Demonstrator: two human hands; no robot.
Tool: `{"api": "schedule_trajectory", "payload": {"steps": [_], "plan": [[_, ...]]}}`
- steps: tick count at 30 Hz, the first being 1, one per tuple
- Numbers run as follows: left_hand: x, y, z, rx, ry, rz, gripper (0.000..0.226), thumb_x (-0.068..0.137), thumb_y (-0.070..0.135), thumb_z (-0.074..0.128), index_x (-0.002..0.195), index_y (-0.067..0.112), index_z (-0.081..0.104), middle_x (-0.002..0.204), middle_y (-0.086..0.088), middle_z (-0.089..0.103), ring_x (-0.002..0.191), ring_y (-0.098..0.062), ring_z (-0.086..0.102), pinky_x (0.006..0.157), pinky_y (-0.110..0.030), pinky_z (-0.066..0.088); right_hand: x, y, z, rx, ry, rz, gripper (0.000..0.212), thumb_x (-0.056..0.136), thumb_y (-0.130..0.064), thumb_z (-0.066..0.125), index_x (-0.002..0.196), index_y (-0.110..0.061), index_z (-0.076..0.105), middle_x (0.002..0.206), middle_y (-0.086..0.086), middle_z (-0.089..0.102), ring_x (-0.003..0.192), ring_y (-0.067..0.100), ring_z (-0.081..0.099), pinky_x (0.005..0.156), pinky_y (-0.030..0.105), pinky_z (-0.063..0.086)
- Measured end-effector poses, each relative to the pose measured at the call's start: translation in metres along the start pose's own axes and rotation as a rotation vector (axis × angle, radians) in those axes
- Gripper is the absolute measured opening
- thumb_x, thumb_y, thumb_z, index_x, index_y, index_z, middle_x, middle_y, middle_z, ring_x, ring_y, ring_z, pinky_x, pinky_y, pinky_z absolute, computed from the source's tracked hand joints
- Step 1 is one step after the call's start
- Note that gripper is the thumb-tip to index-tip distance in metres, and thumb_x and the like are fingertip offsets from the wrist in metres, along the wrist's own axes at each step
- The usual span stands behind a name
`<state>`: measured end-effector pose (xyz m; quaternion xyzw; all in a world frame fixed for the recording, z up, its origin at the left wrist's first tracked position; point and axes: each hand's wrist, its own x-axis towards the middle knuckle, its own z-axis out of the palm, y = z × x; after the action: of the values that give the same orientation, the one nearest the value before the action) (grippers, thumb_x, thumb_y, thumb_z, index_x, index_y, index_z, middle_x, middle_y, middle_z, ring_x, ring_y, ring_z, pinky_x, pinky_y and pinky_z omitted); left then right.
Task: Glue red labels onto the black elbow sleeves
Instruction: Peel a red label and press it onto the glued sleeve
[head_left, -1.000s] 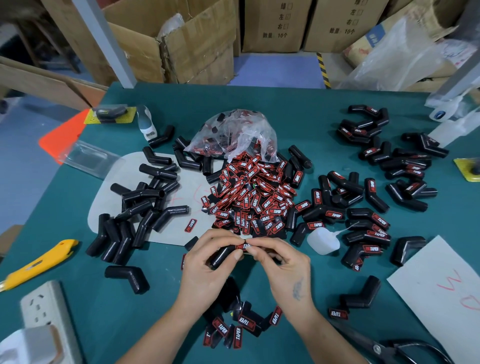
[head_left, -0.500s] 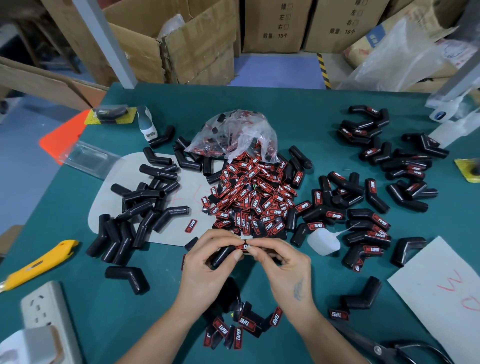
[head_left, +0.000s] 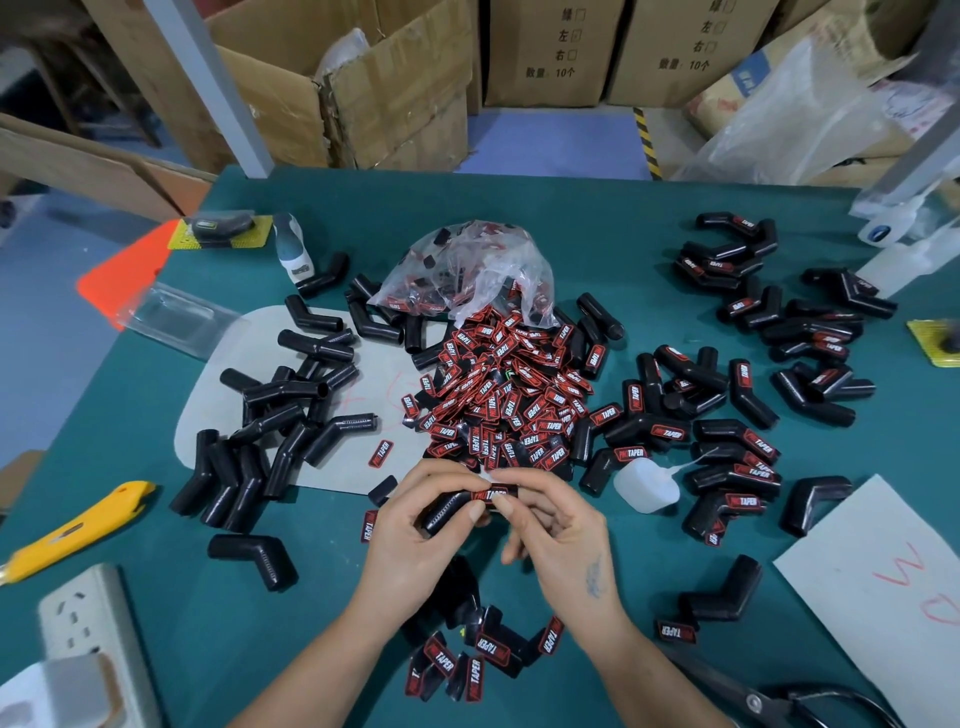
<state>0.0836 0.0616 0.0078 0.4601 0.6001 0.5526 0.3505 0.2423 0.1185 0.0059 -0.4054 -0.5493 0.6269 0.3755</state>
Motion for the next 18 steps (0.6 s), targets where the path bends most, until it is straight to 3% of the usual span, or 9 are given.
{"api": "schedule_trajectory", "payload": {"steps": [6,11,18], "plan": [[0.0002,-0.0014,0.0038,0.040,-0.005,-0.014,0.018,0.090,0.011,0.073,0.102,0.020,0.082,0.105,0.009,0.066,0.105,-0.017,0.068,0.096,-0.018,0.048,-0.0021,0.0014,0.0027,0.057,-0.050,0.035,0.035,0.102,-0.016,0.068,0.128,-0.040,0.070,0.085,0.002,0.076,0.049,0.017,0.065,0.056,0.019,0.048],[0.0008,-0.0034,0.0042,-0.021,-0.009,-0.026,0.019,0.090,0.009,0.075,0.100,0.022,0.084,0.106,0.008,0.076,0.106,-0.014,0.072,0.095,-0.017,0.051,-0.0027,0.0007,0.0030,0.044,-0.039,0.019,0.035,0.102,-0.017,0.066,0.130,-0.039,0.070,0.084,0.002,0.076,0.051,0.017,0.067,0.058,0.019,0.049],[0.0007,-0.0039,0.0043,-0.085,-0.001,-0.083,0.022,0.088,0.011,0.078,0.099,0.029,0.082,0.107,0.003,0.079,0.107,-0.016,0.073,0.096,-0.020,0.053,-0.0046,0.0054,0.0026,0.012,-0.066,-0.008,0.039,0.106,-0.022,0.062,0.139,-0.043,0.064,0.098,0.001,0.078,0.056,0.020,0.073,0.058,0.022,0.051]]}}
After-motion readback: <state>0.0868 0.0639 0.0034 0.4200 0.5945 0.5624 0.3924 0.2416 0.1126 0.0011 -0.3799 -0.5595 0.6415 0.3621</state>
